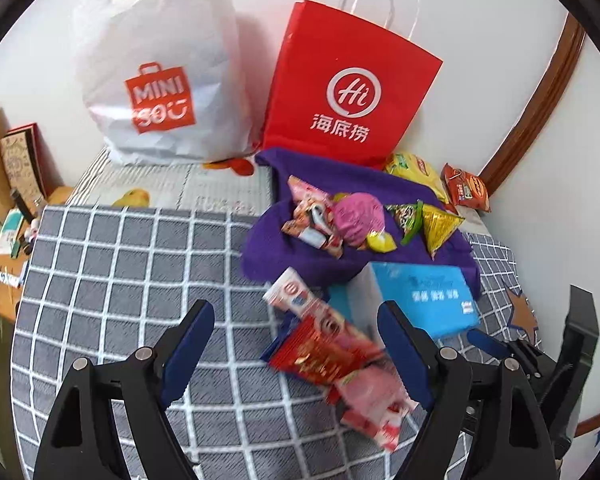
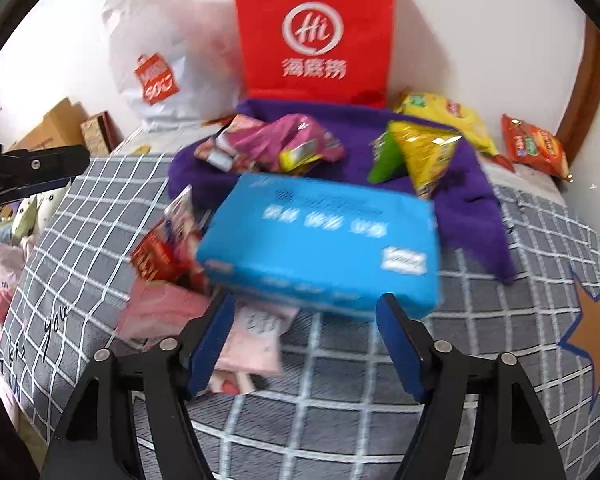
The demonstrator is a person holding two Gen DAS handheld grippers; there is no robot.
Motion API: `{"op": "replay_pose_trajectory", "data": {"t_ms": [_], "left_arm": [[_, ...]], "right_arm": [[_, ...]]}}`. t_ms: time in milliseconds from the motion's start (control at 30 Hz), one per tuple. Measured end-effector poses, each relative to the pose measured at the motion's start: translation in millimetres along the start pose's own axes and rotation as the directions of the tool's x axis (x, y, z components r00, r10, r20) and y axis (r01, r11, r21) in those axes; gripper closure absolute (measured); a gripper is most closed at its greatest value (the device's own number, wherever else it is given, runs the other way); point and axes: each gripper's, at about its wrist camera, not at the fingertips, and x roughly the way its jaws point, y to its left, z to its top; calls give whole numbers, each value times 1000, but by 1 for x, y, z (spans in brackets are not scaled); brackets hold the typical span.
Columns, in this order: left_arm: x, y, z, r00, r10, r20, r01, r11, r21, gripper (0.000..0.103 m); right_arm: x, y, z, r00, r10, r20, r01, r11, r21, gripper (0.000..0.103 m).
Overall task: Organize snacks
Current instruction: 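Move both open tools back toward the snack pile beside the blue tissue pack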
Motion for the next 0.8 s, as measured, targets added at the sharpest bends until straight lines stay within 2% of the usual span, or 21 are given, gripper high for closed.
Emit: {"op": "replay_pose_trajectory", "data": {"t_ms": [200,400,800], "left_arm": [[-4,13,-17,1000,-1,-20,1,1000,-5,20],[-6,22,-26,999,-3,-36,2,1000,-20,20],[4,24,-38,997,-10,-74,8,1000,-25,20]], "right_arm": [[22,19,-5,998,-6,-59,6,1000,-1,42],[38,34,-12,995,-29,-98,26,999,-25,42],[46,28,-16,995,-34,-95,36,999,19,42]]}}
